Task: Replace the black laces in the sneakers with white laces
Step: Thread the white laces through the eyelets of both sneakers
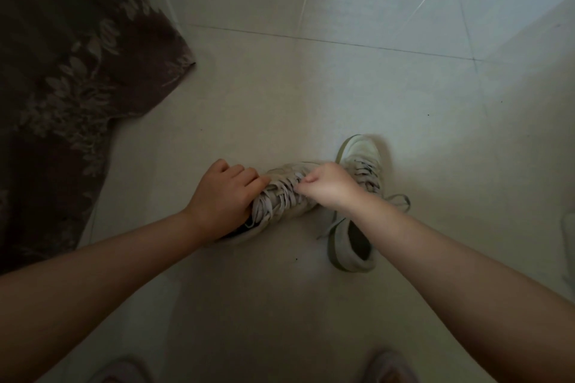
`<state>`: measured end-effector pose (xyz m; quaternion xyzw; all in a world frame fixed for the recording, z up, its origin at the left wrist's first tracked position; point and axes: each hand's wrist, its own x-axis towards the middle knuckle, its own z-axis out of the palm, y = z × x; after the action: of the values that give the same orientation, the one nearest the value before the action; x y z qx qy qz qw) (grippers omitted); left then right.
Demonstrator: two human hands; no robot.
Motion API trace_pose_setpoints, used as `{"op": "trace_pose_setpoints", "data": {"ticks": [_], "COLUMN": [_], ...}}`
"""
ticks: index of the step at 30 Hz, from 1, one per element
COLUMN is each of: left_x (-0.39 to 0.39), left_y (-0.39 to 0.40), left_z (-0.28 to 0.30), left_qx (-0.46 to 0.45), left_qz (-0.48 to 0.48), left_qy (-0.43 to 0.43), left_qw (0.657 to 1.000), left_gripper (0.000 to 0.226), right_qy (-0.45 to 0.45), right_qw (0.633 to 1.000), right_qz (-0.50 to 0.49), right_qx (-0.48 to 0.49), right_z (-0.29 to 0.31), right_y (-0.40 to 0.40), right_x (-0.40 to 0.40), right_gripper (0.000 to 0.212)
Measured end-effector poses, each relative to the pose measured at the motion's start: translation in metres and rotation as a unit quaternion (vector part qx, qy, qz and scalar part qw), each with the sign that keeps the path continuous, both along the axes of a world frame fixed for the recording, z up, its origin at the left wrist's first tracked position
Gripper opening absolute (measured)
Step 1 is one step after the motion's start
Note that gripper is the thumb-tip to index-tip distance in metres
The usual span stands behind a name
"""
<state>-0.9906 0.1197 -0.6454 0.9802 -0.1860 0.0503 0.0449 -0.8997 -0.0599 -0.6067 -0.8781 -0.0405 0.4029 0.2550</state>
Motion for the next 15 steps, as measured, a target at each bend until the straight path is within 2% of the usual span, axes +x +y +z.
{"op": "trace_pose_setpoints", "data": {"ticks": [2, 6, 9, 12, 15], "left_x": [0.0, -0.001, 0.0, 0.0, 0.001], "left_y": [0.0, -0.003, -0.004, -0.004, -0.004], "left_z": [-0.001, -0.002, -0.001, -0.001, -0.001], "left_qx": [-0.002, -0.005, -0.013, -0.008, 0.001], "left_qz": [0.01, 0.022, 0.028, 0.036, 0.038], "left_qy": [-0.001, -0.006, -0.005, 0.003, 0.008], "left_qw": [1.0, 1.0, 1.0, 0.999, 0.999], "left_gripper": [0.031, 0.032, 0.034, 0.036, 0.036], "right_qy": [0.031, 0.076, 0.089, -0.025, -0.212], "right_qw": [0.998, 0.982, 0.972, 0.992, 0.969], "right_qz": [-0.025, -0.072, -0.109, -0.031, 0.065], "right_qx": [0.057, 0.156, 0.188, 0.122, 0.104], "right_z": [0.002, -0.002, -0.007, -0.012, -0.014], "right_y": [-0.006, -0.017, -0.018, -0.015, -0.012], "right_x": [-0.002, -0.006, -0.006, -0.005, -0.009], "right_gripper": [0.022, 0.01, 0.016, 0.01, 0.007]}}
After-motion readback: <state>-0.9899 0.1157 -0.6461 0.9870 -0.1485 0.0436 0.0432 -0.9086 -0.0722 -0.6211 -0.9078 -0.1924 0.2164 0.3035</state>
